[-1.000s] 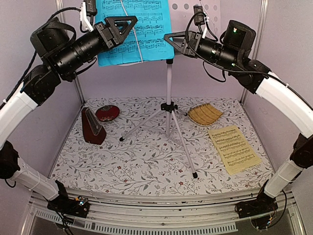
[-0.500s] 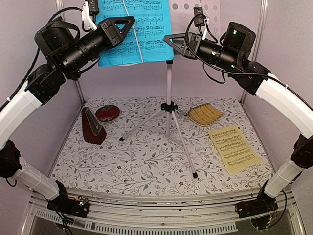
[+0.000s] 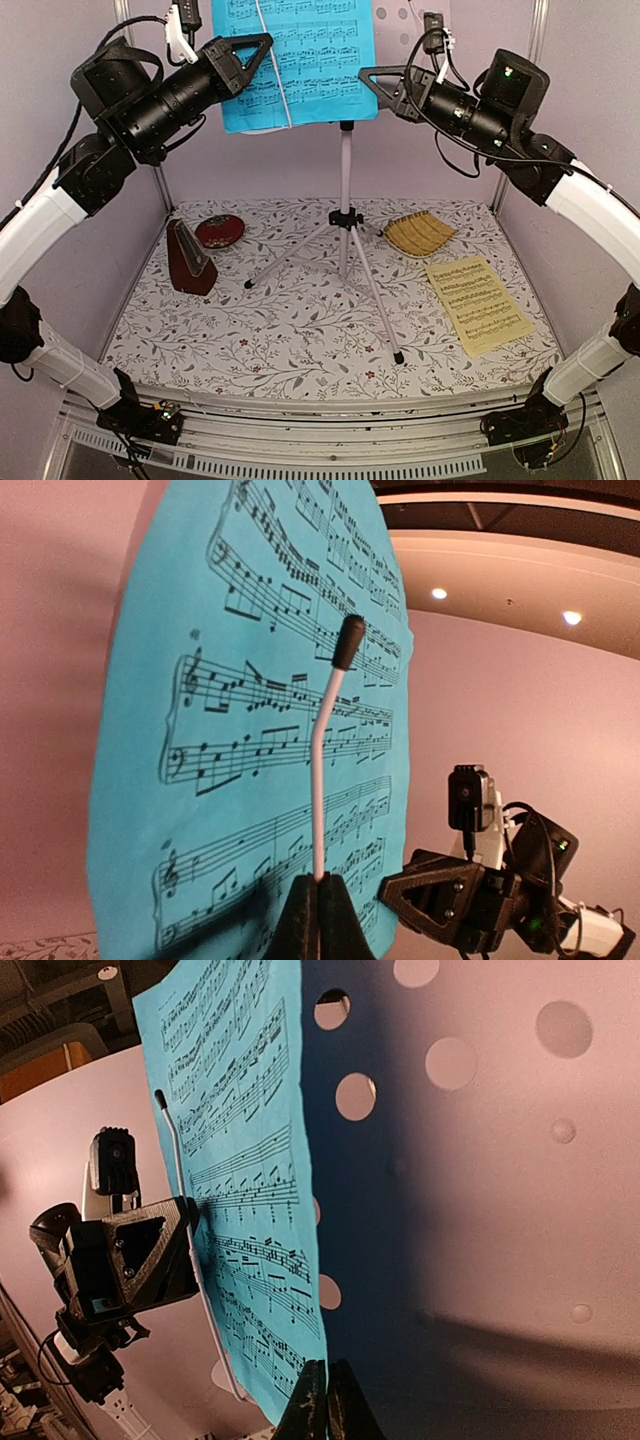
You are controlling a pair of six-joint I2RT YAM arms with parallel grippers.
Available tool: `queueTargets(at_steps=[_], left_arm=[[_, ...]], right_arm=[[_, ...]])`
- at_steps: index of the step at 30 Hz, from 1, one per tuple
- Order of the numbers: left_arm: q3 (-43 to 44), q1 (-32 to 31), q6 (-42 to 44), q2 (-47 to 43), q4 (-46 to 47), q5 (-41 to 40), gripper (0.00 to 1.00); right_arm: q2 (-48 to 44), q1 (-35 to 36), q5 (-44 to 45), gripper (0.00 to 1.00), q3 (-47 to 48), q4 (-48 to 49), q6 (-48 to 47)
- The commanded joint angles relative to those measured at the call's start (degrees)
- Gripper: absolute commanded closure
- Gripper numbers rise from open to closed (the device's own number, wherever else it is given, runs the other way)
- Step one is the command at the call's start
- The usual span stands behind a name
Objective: Pack up the instrument practice props
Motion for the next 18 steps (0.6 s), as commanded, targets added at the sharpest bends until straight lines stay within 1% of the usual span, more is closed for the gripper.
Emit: queueTargets(at_steps=[1,6,7,10,12,14,16,18], left_arm=[[-2.1,-0.6,1.8,-1.7,3.2,-1.4,1.0],[-2.1,-0.6,2.0,-1.6,3.4,-1.6,1.0],[-2.1,-0.6,2.0,-1.6,3.5,-1.6,0.97],[-2.1,-0.4,2.0,-1.7,3.5,-1.5,0.8],[-2.4,-0.3,2.0,-1.8,3.4,-1.3,0.72],[-2.9,-0.2,1.9,-2.2,3.5,-1.2,0.66],[-3.7,-0.1,1.9,-2.7,3.8,-0.4,0.61],[-4.9,0.0,2.4,-3.7,4.5,1.6,0.54]], right_arm=[[-6.5,-0.3,9.2,0.99,-2.1,0.2,-5.0],[-13.5,-0.7,18.7,0.99,-6.8,-2.6,-9.2],[-15.0,-0.8,20.3,0.99,-8.1,-2.8,-9.6],[-20.1,-1.0,24.1,0.99,-12.1,-4.0,-10.7],[-23.3,-1.1,25.3,0.99,-14.5,-5.3,-11.0],[-26.0,-1.1,24.5,0.99,-17.3,-6.0,-10.8],[-28.2,-1.1,21.8,0.99,-20.2,-6.9,-10.6],[-29.7,-1.1,20.1,0.99,-22.0,-9.6,-9.9]])
